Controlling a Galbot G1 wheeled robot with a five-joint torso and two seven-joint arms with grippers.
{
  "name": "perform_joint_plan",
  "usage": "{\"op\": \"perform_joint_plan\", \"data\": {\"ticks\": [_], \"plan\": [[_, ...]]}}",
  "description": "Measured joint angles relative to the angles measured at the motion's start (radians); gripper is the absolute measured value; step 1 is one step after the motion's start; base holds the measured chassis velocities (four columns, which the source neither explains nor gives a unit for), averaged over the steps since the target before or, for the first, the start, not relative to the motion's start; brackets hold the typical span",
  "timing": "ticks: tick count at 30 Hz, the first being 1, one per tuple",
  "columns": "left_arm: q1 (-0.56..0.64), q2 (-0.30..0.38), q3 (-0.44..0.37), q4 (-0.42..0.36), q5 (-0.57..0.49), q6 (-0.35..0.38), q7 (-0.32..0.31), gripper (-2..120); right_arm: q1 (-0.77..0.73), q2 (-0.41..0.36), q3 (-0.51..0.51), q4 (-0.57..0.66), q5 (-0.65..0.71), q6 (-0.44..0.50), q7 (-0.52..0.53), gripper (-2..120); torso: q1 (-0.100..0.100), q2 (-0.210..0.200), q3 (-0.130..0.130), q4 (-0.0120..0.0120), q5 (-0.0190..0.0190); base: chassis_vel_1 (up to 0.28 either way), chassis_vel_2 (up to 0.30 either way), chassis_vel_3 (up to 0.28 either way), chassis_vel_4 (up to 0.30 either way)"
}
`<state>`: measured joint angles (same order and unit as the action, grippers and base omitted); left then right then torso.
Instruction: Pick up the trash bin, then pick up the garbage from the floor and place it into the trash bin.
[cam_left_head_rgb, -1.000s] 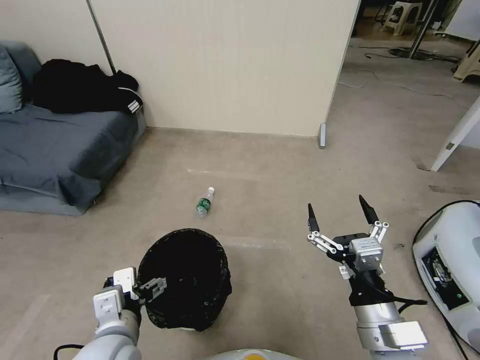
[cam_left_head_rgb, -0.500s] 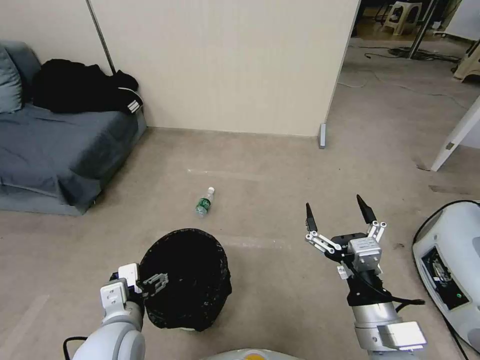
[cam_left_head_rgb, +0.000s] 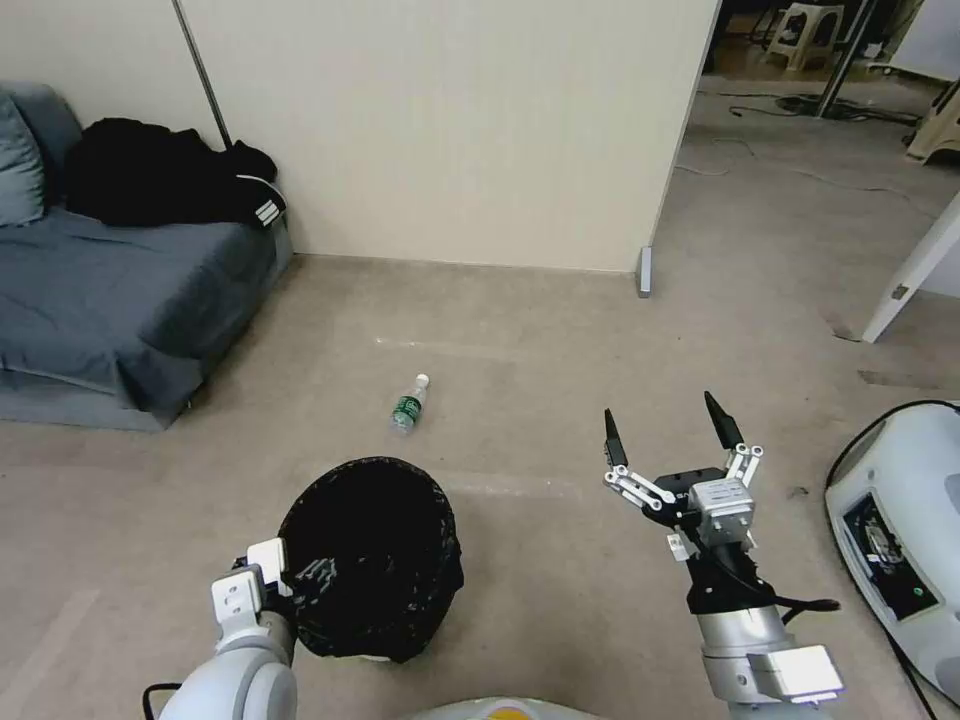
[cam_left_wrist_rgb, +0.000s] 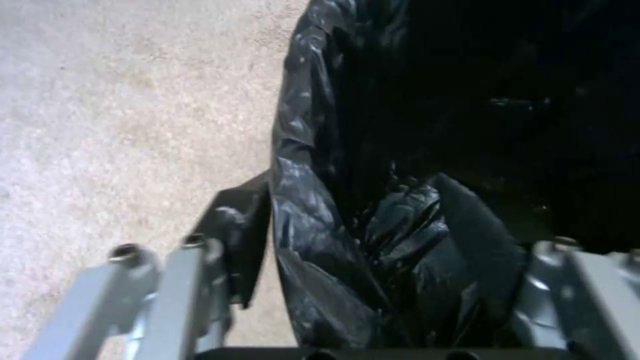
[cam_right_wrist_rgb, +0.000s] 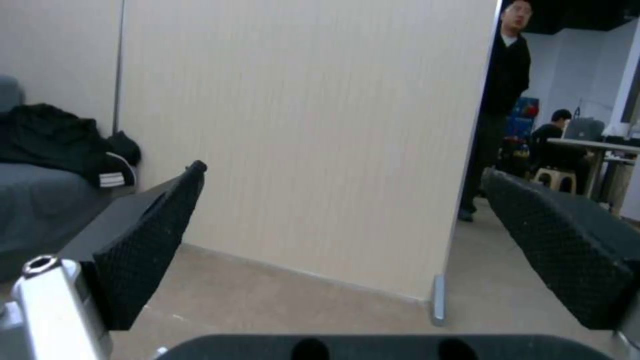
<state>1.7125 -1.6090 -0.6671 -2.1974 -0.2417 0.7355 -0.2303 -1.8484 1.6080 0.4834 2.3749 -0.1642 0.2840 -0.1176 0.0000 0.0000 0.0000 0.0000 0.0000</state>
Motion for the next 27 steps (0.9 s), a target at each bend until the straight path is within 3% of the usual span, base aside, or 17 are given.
{"op": "perform_joint_plan", "data": {"ticks": [13, 27], "plan": [[-0.006, 0.001, -0.001, 0.007, -0.019, -0.001, 0.001, 7, 0.005, 0.0, -0.012, 0.005, 0.003, 0.002, -0.012, 100, 0.0, 0.0, 0.0, 0.0001, 0.0002, 0.0, 0.0, 0.0, 0.0], [-0.009, 0.003, -0.006, -0.008, -0.069, 0.0, -0.01, 3, -0.005, 0.0, -0.01, 0.033, 0.002, -0.009, 0.025, 100, 0.0, 0.0, 0.0, -0.0003, -0.0009, 0.0, 0.0, 0.0, 0.0]]}}
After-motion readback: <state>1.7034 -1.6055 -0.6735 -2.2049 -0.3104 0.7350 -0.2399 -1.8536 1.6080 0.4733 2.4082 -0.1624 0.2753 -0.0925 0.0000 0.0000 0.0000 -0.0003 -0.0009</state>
